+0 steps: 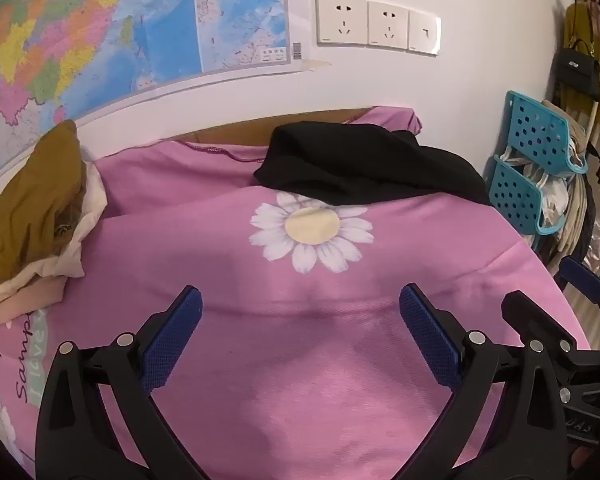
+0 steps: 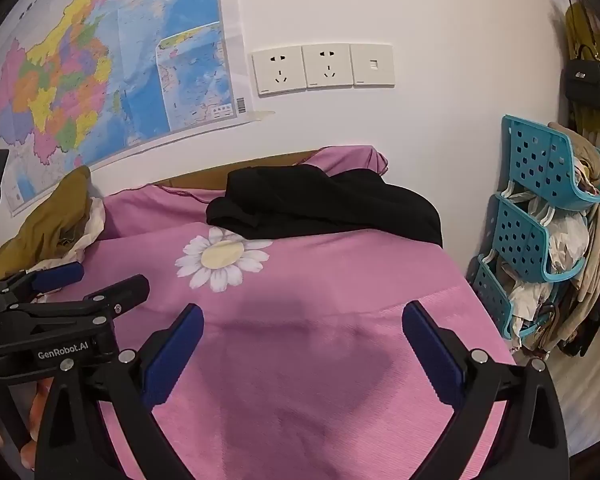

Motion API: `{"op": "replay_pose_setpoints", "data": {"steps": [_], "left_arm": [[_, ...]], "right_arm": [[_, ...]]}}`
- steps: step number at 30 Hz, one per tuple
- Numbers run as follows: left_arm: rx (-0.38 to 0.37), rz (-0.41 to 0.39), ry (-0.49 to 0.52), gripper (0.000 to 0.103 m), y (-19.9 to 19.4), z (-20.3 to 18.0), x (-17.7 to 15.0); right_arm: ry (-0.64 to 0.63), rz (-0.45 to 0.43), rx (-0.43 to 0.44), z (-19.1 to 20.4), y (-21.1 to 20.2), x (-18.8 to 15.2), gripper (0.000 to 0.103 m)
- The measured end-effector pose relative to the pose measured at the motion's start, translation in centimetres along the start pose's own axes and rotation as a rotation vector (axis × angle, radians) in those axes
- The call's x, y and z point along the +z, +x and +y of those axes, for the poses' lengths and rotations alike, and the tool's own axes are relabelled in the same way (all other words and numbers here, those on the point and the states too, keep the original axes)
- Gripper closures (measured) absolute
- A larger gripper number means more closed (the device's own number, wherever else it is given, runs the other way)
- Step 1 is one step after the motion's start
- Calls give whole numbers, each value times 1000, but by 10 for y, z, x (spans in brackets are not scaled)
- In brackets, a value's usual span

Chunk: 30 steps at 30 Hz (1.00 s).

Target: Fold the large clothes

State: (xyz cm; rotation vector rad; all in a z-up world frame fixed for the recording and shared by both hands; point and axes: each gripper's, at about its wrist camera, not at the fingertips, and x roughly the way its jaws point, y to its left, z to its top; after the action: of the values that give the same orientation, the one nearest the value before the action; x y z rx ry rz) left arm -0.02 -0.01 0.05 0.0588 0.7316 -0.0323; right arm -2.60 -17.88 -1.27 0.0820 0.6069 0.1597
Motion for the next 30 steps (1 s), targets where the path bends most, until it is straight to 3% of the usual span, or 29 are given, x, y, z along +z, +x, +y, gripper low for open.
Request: {"op": "replay_pose_setpoints", "data": {"steps": [30], "left_arm": [[-24, -13, -19, 6, -1, -11, 2]], "right_arm": [[17, -4, 4, -8, -1, 3, 6]]}}
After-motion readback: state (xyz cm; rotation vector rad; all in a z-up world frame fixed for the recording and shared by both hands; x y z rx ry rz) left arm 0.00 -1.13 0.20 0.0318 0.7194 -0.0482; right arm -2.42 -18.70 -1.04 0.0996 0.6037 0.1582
